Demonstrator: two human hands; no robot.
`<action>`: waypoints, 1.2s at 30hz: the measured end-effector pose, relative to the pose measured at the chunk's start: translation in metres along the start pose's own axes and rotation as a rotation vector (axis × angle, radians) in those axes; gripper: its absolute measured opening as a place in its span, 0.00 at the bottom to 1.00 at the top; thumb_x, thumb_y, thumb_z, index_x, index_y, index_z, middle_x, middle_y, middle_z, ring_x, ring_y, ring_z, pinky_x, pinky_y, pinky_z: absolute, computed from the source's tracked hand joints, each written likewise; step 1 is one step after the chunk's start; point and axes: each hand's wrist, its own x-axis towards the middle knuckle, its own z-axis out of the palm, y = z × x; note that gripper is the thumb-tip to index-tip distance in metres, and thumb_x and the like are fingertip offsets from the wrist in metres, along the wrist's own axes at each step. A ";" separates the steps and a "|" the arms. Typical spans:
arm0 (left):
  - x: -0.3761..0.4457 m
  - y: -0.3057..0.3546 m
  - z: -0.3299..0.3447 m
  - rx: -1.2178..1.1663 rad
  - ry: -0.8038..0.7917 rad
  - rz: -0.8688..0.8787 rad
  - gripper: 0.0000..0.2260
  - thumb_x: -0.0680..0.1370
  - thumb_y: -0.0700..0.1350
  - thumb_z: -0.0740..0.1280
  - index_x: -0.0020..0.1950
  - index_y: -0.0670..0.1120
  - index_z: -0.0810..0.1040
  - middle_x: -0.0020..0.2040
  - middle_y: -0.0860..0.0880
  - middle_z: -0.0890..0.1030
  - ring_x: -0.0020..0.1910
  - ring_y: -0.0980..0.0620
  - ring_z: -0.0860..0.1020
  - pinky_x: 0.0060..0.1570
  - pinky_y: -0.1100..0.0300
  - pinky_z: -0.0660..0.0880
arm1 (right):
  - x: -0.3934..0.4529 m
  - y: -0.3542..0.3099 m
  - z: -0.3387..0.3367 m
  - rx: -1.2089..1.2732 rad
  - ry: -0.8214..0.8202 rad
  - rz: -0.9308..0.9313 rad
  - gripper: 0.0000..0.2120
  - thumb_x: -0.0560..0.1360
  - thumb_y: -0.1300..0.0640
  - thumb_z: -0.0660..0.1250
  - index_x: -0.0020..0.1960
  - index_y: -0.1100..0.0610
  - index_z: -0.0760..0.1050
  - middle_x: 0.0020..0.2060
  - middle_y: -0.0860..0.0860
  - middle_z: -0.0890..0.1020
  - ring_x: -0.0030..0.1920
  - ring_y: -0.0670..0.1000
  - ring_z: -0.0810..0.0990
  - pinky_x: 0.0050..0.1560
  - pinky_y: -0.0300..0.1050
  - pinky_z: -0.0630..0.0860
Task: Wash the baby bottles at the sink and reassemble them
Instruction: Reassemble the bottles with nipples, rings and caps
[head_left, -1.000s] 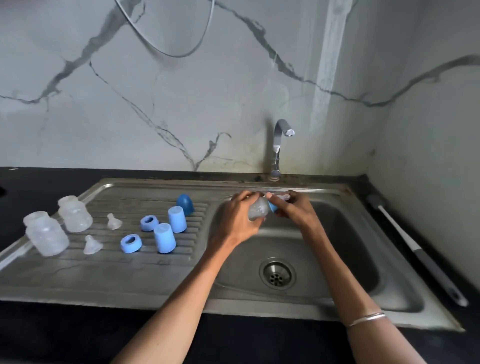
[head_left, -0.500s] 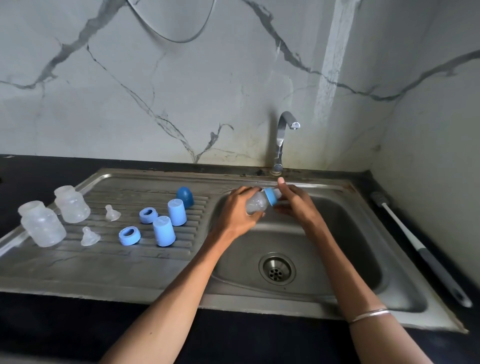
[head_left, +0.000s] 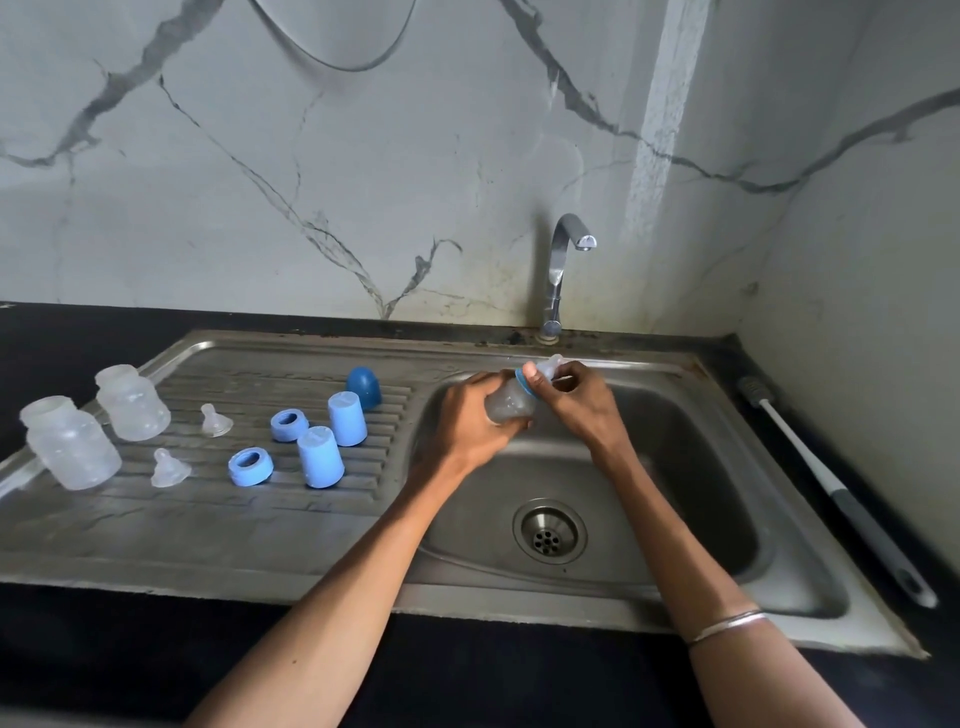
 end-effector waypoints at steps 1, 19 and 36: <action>0.000 -0.001 0.000 -0.013 0.000 -0.012 0.22 0.65 0.56 0.78 0.58 0.55 0.82 0.48 0.57 0.83 0.47 0.57 0.81 0.47 0.54 0.78 | -0.001 -0.002 -0.002 0.004 -0.039 -0.013 0.23 0.69 0.34 0.70 0.51 0.52 0.79 0.46 0.46 0.84 0.48 0.44 0.82 0.50 0.42 0.77; -0.002 0.002 0.005 -0.156 -0.001 -0.203 0.25 0.60 0.71 0.77 0.54 0.74 0.75 0.47 0.61 0.85 0.44 0.64 0.83 0.46 0.54 0.83 | -0.001 -0.003 -0.007 0.245 -0.214 -0.053 0.23 0.71 0.39 0.71 0.62 0.48 0.77 0.57 0.47 0.82 0.58 0.51 0.81 0.61 0.56 0.78; -0.001 0.002 0.007 -0.208 0.002 -0.259 0.29 0.60 0.65 0.79 0.58 0.61 0.79 0.46 0.59 0.86 0.45 0.61 0.84 0.47 0.51 0.83 | -0.001 -0.008 -0.016 0.389 -0.231 -0.051 0.16 0.78 0.56 0.68 0.65 0.53 0.76 0.56 0.47 0.84 0.55 0.44 0.82 0.49 0.37 0.78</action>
